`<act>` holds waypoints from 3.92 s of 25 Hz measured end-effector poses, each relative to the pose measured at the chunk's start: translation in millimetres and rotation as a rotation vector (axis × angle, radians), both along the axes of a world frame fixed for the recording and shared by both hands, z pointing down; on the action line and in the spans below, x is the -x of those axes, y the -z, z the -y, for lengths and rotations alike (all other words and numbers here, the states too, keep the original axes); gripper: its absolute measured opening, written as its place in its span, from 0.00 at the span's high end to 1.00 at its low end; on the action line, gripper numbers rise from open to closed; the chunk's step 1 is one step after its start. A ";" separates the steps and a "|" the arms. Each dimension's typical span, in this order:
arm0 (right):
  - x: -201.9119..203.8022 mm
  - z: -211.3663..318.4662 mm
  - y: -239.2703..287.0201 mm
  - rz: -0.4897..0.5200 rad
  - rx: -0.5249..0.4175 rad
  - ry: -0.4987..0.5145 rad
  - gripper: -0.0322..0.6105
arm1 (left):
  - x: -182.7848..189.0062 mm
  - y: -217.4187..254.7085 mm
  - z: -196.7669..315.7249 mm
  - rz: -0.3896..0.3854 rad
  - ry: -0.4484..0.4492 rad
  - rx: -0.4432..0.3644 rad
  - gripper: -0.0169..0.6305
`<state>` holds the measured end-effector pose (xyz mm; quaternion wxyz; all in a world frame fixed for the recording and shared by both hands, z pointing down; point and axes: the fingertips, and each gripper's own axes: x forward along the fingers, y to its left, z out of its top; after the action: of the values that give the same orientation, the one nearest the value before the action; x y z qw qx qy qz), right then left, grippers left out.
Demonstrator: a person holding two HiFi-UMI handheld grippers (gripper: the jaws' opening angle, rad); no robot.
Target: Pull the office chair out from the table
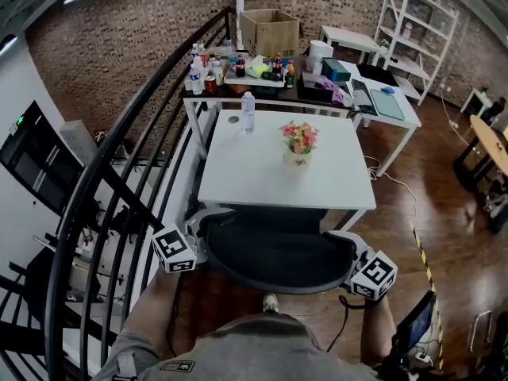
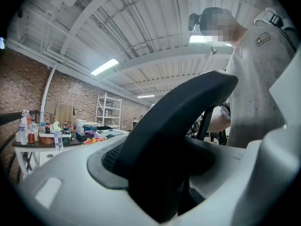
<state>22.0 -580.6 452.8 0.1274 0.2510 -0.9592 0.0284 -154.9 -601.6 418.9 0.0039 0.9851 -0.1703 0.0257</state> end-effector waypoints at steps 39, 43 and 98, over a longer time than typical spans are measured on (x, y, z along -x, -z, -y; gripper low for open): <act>-19.0 -69.5 -10.1 -0.072 0.131 0.074 0.61 | -18.0 -5.7 -73.4 0.010 -0.046 0.060 0.55; -25.0 -78.5 -8.4 -0.086 0.143 0.075 0.61 | -24.1 -3.5 -84.9 0.011 -0.070 0.073 0.55; -54.2 -386.4 -6.3 -0.058 0.127 0.097 0.63 | -48.3 4.9 -398.6 -0.036 -0.056 0.065 0.60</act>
<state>76.2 -194.2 459.1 0.1719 0.1962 -0.9624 0.0757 -106.7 -203.0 414.0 0.0381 0.9891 -0.1415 0.0137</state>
